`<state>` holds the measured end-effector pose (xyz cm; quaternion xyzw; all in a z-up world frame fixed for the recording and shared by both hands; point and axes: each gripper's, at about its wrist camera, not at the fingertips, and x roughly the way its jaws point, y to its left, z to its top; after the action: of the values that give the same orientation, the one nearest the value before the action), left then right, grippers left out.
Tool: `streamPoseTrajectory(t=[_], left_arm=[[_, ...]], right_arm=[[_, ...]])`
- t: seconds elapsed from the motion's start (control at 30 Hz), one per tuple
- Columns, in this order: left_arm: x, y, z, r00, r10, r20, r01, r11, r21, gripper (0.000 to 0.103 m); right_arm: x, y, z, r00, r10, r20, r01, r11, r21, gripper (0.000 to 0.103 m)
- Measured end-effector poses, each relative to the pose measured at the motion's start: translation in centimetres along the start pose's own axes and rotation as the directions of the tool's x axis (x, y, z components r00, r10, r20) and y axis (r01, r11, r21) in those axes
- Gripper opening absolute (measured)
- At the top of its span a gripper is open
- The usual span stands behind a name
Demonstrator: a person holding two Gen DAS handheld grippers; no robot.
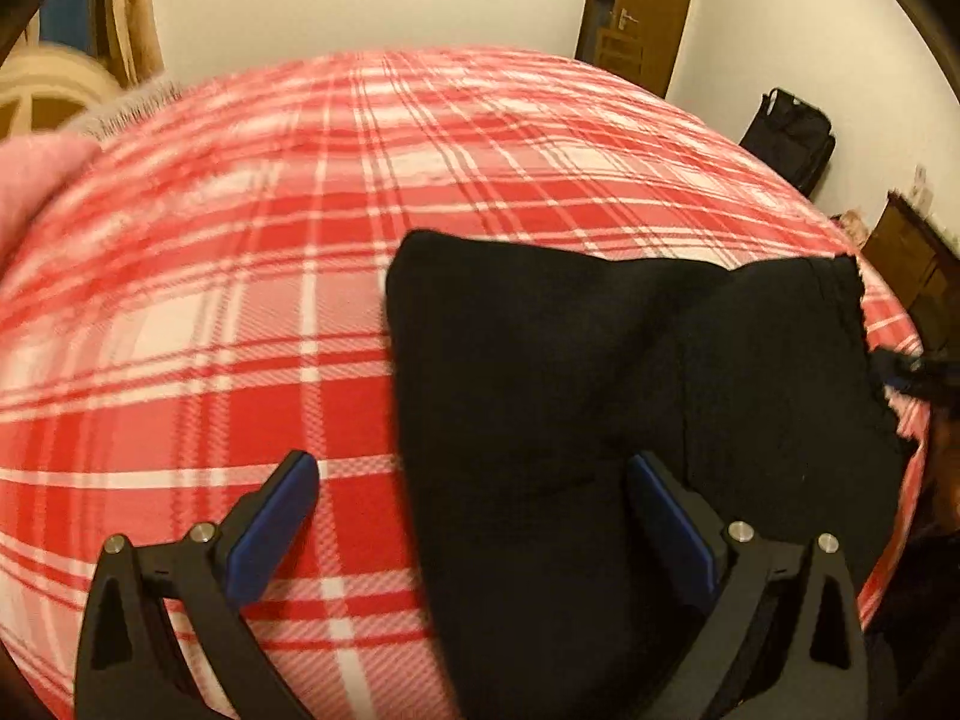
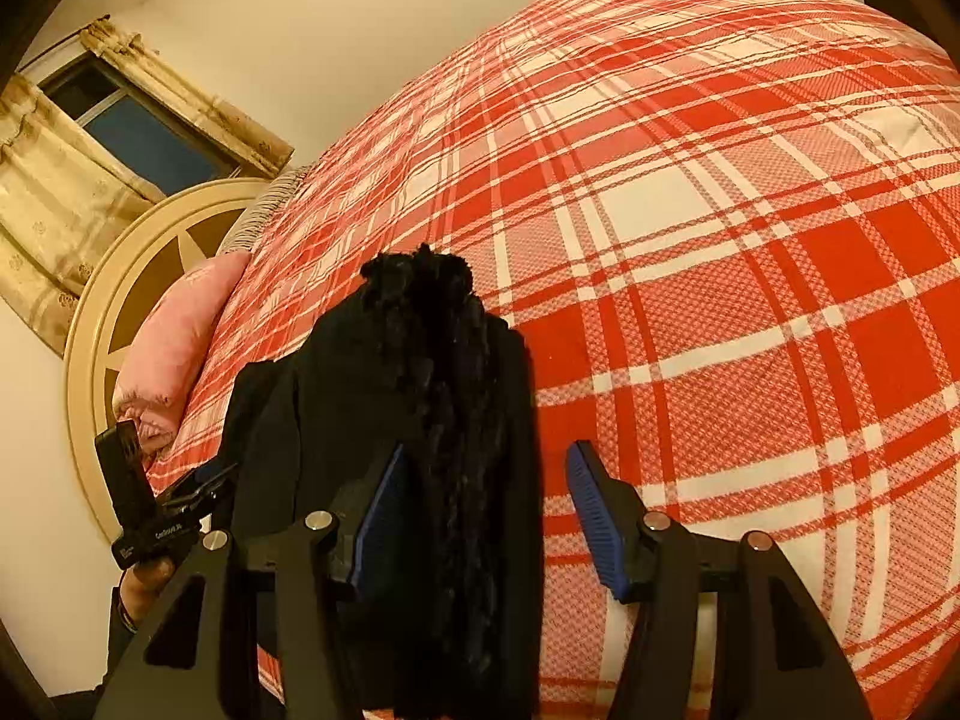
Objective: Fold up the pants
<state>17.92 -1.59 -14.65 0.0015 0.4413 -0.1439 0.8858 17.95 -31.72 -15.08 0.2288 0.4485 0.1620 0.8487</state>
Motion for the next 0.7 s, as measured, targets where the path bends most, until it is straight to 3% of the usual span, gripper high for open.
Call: streamPoseTrajectory(t=[0.17,0.27,0.33,0.4,0.5,0.6,0.67,0.7], left_arm=[[0.4,0.3,0.4,0.999,-0.041,-0.009,0.041,0.999,0.018,0.103],[0.6,0.6,0.5,0.997,-0.07,-0.007,0.071,0.997,0.012,0.103],[0.5,0.4,0.6,0.997,-0.073,-0.003,0.073,0.997,0.023,0.103],[0.4,0.0,0.5,0.995,-0.101,0.002,0.101,0.994,0.04,0.1],[0.4,-0.3,0.4,0.989,-0.149,0.005,0.149,0.988,0.045,0.086],[0.1,-0.4,0.5,0.984,-0.178,0.009,0.177,0.983,0.05,0.069],[-0.4,-0.4,0.5,0.983,-0.183,0.025,0.182,0.982,0.051,0.042],[-0.6,-0.2,0.6,0.982,-0.187,0.031,0.185,0.982,0.047,0.036]], right_arm=[[0.3,0.8,0.0,0.999,-0.035,-0.011,0.035,0.999,-0.014,0.057],[0.6,0.8,-0.2,0.999,0.034,-0.009,-0.034,0.999,-0.008,0.056],[1.3,1.0,-0.4,0.998,0.056,-0.02,-0.057,0.998,-0.017,0.05],[1.5,1.5,-0.7,0.998,0.054,-0.016,-0.055,0.998,-0.03,0.036],[1.1,1.9,-0.8,0.997,0.075,-0.012,-0.075,0.996,-0.04,0.026],[0.6,3.2,-0.8,0.999,0.044,0.006,-0.044,0.995,-0.087,0.024],[-0.1,4.0,-0.9,0.999,0.044,0.019,-0.041,0.994,-0.106,0.023],[-0.4,4.2,-0.8,0.999,0.046,0.023,-0.044,0.993,-0.112,0.023]])
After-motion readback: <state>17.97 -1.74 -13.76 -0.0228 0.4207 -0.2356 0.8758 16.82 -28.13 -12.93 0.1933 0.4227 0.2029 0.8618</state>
